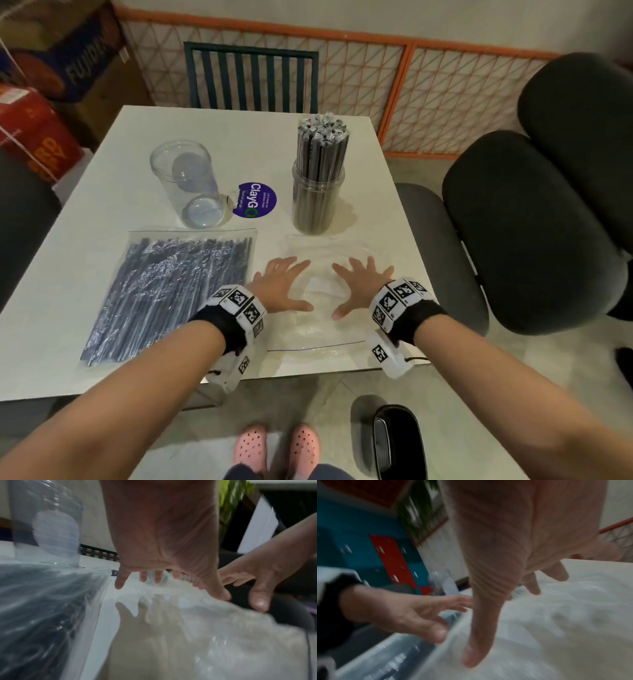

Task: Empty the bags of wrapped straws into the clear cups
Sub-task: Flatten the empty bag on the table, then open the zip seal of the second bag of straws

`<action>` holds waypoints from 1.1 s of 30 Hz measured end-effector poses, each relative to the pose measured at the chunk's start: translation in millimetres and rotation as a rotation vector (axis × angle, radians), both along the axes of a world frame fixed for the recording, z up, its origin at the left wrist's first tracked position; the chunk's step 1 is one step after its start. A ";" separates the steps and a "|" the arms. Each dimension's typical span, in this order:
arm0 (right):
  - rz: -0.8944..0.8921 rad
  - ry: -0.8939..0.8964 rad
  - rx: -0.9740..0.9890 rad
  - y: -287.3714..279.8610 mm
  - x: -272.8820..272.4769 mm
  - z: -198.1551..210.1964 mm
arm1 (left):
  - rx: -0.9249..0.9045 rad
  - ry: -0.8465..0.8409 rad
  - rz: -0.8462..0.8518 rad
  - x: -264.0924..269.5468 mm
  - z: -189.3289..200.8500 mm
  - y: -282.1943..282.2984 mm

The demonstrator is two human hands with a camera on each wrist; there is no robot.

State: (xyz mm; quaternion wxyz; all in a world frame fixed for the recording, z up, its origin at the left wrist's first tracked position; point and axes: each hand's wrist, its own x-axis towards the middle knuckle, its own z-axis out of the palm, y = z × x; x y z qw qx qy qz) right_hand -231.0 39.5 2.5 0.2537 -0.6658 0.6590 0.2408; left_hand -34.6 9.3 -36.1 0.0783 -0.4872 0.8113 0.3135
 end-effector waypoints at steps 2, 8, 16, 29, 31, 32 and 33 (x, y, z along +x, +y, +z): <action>0.028 -0.093 -0.097 -8.8 19.5 19.4 | -0.092 0.153 0.114 12.2 11.5 -2.9; -0.075 -0.596 -0.079 -29.1 100.1 24.2 | -0.222 0.124 0.605 109.8 8.2 -15.0; -0.321 -0.594 -0.053 -27.7 168.6 -35.3 | -0.122 -0.305 1.082 197.4 -16.6 37.6; -0.506 -1.123 0.223 -36.3 175.8 25.9 | -0.161 0.500 1.230 223.7 29.2 39.6; -0.385 -1.121 0.109 -35.0 174.0 42.7 | -0.191 0.437 1.244 220.4 51.6 34.6; -0.317 -1.106 0.049 -34.7 174.6 49.7 | -0.279 0.413 1.235 214.9 67.4 32.6; -0.246 -1.089 -0.010 -34.7 175.5 54.9 | -0.417 0.423 1.203 206.1 87.5 31.8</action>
